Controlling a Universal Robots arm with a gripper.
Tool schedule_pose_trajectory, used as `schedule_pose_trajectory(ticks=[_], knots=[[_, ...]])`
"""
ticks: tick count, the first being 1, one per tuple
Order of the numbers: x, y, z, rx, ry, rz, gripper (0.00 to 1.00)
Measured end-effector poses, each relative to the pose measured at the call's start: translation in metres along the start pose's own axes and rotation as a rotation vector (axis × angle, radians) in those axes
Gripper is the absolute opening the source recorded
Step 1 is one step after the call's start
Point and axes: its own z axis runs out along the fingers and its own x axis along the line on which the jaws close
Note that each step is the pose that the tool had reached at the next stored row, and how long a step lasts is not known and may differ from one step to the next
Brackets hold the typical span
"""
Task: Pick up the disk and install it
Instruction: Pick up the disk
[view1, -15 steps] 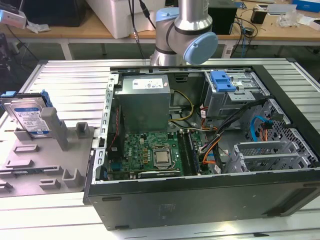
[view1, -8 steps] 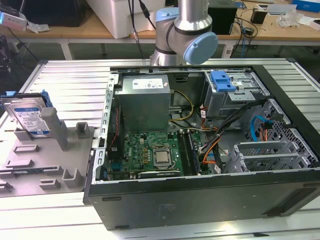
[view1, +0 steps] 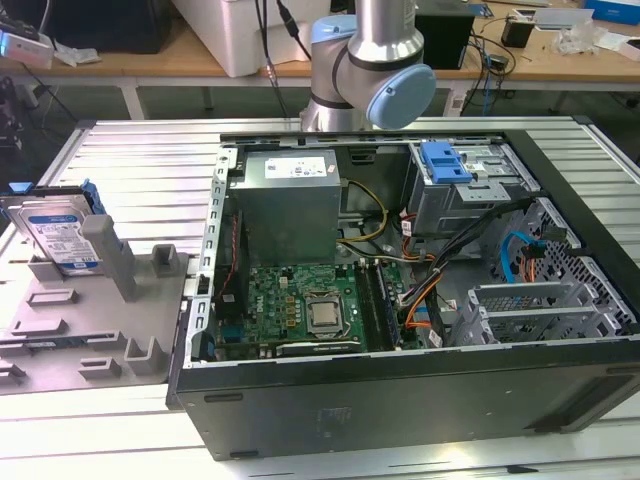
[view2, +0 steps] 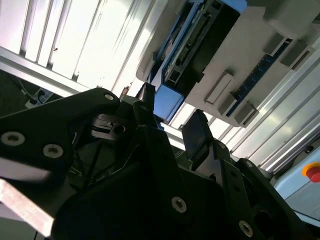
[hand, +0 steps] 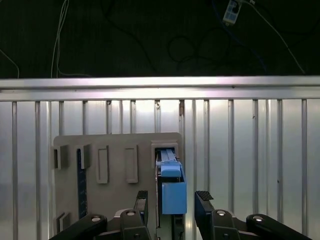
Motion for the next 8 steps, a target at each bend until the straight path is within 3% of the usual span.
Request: schedule_pose_trajectory(ticks=[8], knots=[[-0.0001, -0.0001, 0.0102, 0.0, 0.0, 0.0, 0.5]])
